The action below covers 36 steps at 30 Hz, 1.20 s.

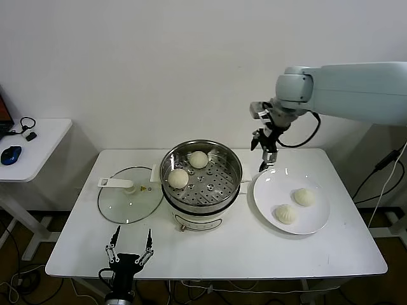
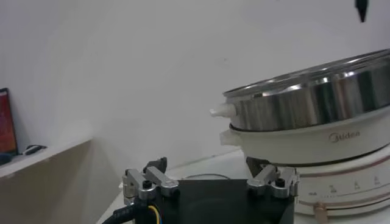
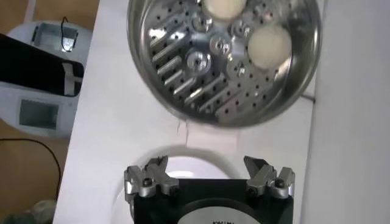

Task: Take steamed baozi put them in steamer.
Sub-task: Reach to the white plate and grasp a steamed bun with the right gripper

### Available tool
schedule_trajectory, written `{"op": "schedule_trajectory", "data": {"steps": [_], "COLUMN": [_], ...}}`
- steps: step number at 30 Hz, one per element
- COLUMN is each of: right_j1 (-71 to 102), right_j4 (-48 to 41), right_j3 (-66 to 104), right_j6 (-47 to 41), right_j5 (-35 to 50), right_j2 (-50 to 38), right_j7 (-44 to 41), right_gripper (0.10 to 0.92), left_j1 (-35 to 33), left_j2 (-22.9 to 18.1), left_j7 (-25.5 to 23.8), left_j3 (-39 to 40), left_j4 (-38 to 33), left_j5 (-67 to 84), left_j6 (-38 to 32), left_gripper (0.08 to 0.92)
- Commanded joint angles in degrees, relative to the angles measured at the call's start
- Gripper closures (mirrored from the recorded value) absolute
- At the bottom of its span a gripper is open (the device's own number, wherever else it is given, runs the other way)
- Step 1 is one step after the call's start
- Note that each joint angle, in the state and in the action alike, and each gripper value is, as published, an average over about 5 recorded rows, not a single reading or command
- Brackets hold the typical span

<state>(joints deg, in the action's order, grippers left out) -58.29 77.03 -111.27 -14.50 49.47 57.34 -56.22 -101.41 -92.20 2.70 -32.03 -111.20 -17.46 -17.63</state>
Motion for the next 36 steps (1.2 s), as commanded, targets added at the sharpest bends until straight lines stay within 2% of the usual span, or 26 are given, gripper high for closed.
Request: {"op": "schedule_trajectory", "data": {"steps": [1,9,36], "right_j1": [4.33,12.17,29.57], "right_j4": [1.7,-2.77,-6.57], "right_j3": [-2.04,1.99,12.23], "right_j6": [0.55,1.89,1.61], "right_j5": [-6.34,-12.68,-19.32], "right_j2": [-7.63,-9.08,-11.36], "right_j7": [0.25,-0.1,1.92], "right_gripper": [0.203,0.203,0.203], "left_j1": [-0.01,0.08,-0.67], "left_j2": [-2.8,-2.8,-2.8], "left_j7": [-0.02,0.04,0.6], "left_j3": [-0.2,-0.84,-0.78], "left_j4": [0.08,0.37,1.26], "left_j5": [-0.13,-0.32,-1.66], "left_j6": [-0.01,-0.08,-0.6], "left_gripper": [0.177,0.177,0.177]}}
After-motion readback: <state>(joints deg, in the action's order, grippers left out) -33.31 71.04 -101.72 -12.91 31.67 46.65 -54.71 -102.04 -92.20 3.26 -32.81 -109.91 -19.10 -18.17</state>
